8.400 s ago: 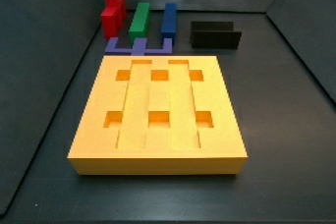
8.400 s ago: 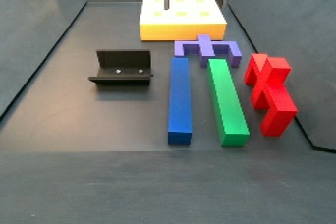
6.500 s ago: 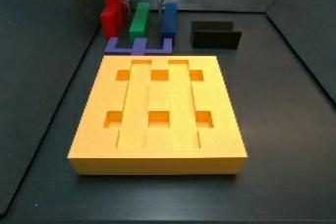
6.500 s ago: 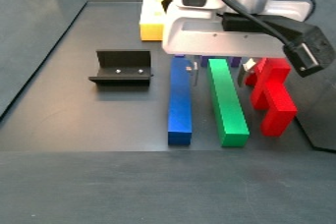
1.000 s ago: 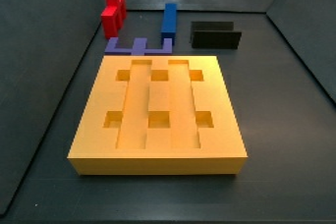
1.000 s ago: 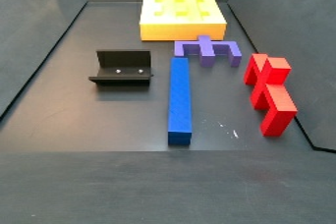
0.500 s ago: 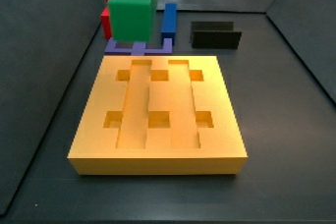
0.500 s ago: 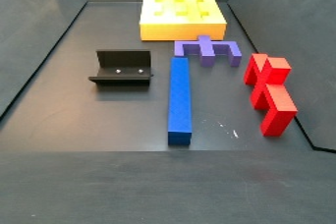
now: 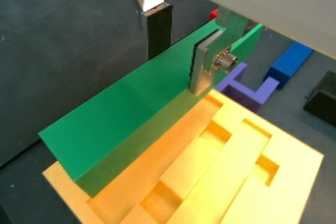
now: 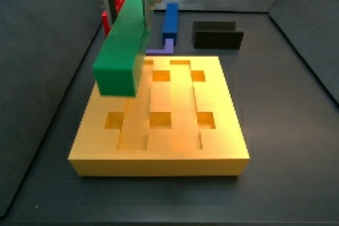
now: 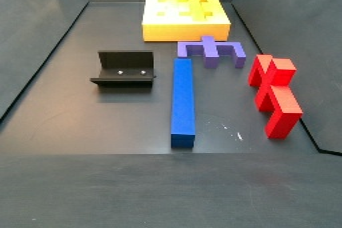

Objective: Pick up the green object. Move up. Move to above the board. Insert the green object.
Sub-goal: Insert the green object.

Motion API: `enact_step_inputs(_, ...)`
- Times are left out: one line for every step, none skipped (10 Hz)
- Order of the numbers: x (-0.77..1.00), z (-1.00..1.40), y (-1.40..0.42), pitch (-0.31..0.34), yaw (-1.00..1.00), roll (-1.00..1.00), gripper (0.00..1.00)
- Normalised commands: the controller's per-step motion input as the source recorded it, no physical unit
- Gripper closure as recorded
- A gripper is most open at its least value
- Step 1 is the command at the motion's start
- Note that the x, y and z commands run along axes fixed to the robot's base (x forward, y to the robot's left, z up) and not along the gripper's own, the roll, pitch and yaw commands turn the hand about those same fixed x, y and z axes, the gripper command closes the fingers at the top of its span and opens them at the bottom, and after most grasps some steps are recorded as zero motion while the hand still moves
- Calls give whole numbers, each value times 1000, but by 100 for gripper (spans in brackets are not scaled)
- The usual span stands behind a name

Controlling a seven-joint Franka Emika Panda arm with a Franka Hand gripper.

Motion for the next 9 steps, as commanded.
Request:
enact_step_inputs(0,-711,0,0,0,0,100)
enact_step_inputs(0,-697,11,-13,0,-106,100)
enact_step_inputs(0,-649,0,-59,20,-173,100)
enact_step_inputs(-3,-609,0,-51,66,-153,100)
enact_step_inputs(-26,-566,0,-67,31,-83,100)
enact_step_inputs(-6,-526,0,-49,0,0,100)
enact_step_inputs(-14,-523,-51,-34,0,17,100)
enact_step_inputs(0,-480,-114,0,11,40,100)
enact_step_inputs(109,-486,-106,74,40,24,100)
